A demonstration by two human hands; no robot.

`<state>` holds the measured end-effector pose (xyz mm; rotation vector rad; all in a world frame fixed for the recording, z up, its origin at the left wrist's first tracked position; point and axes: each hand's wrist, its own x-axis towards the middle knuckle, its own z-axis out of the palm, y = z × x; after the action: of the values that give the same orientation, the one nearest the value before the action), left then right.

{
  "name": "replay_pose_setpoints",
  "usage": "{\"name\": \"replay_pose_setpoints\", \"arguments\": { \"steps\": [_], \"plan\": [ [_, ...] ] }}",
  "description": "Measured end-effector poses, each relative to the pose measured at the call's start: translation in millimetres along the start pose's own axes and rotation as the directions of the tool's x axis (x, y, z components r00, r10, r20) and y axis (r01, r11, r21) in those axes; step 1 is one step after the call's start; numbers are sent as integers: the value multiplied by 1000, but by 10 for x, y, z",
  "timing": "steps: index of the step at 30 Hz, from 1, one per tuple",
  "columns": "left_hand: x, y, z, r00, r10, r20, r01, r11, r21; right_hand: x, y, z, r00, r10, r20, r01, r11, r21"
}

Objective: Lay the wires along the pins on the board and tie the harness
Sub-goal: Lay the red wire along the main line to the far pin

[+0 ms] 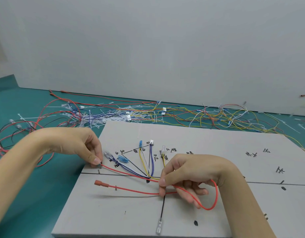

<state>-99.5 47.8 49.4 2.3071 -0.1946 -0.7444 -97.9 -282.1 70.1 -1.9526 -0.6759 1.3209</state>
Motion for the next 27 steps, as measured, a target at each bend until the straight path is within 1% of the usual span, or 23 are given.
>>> {"name": "replay_pose_setpoints", "arguments": {
  "steps": [6, 8, 10, 13, 16, 18, 22, 25, 27],
  "plan": [
    [-5, 14, 27, 999, 17, -34, -15, 997, 75, -40, 26, -36, 1000, -20, -21, 21, 1000, 9],
    [2, 14, 40, 999, 29, -26, -26, 996, 89, -52, 39, -45, 999, -34, -42, 34, 999, 7],
    [3, 21, 46, 999, 44, -10, -44, 997, 64, -58, 59, -61, 994, -66, -87, 68, 998, 17],
    [-3, 59, 65, 997, 71, -18, -71, 997, 29, -80, 100, -103, 971, -147, -191, 157, 987, 38],
    [-14, 126, 113, 995, 86, -49, -83, 995, 63, -101, 128, -138, 937, -220, -272, 253, 963, 90],
    [-23, 186, 167, 993, 95, -69, -86, 990, 115, -93, 137, -158, 914, -254, -315, 319, 932, 174],
    [-40, 299, 253, 990, 117, -79, -100, 975, 197, -48, 144, -198, 875, -299, -381, 439, 821, 365],
    [-43, 341, 281, 993, 82, -80, -63, 975, 213, -12, 144, -197, 839, -332, -432, 511, 752, 415],
    [-42, 355, 292, 993, 68, -91, -46, 974, 223, 3, 141, -198, 817, -370, -443, 563, 678, 472]
  ]
}}
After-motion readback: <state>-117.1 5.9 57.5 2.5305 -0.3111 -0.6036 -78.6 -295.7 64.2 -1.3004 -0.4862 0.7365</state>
